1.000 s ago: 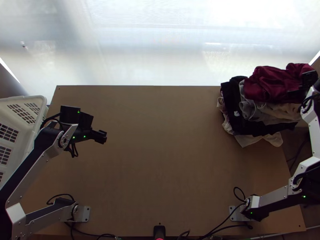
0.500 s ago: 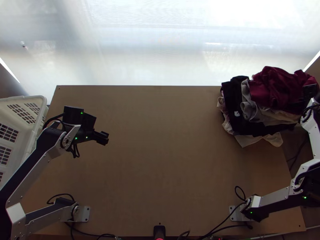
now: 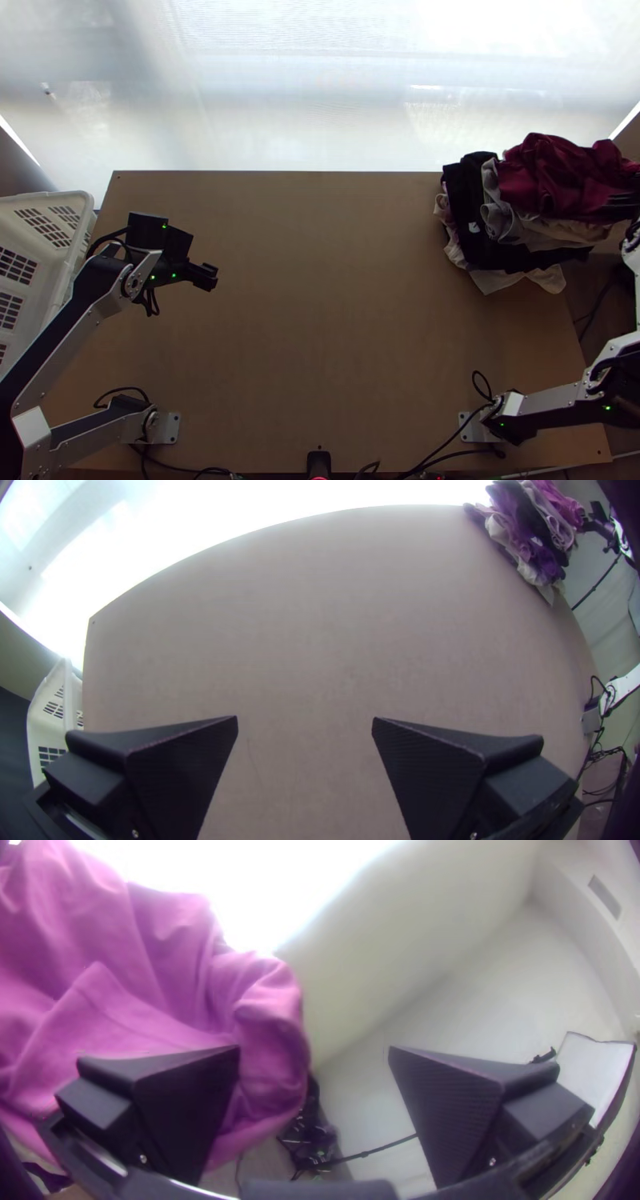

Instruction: Fold the t-shirt

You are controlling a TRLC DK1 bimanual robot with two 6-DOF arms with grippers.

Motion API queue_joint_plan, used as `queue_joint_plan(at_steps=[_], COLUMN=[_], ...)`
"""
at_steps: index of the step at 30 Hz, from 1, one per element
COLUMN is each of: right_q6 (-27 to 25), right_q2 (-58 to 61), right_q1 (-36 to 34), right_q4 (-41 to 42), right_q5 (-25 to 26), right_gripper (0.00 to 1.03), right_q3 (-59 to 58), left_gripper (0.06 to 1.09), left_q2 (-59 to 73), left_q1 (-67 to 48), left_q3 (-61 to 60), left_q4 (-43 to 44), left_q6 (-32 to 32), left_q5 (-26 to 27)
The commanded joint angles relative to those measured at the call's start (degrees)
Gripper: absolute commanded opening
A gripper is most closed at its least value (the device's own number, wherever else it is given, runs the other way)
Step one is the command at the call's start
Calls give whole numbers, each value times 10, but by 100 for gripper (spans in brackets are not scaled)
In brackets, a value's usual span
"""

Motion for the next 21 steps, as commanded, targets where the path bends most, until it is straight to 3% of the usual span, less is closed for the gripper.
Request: queue_joint_plan(at_steps=[1, 11, 19, 21], right_q6=[2, 59, 88, 102], right_q2=[-14, -60, -105, -106], right_q1=[-59, -62, -87, -87], right_q4=[5, 5, -6, -16], right_q5=[0, 0, -1, -6], right_gripper=[98, 97, 97, 93], right_q3=[4, 40, -9, -4], left_gripper=[104, 104, 104, 104], left_q2=[-5, -24, -32, -32], left_q1=[0, 1, 2, 2], left_q3=[-3, -25, -40, -41], left_q4=[0, 0, 2, 2], left_q6=[2, 6, 10, 10], left_q5=[-1, -1, -1, -1])
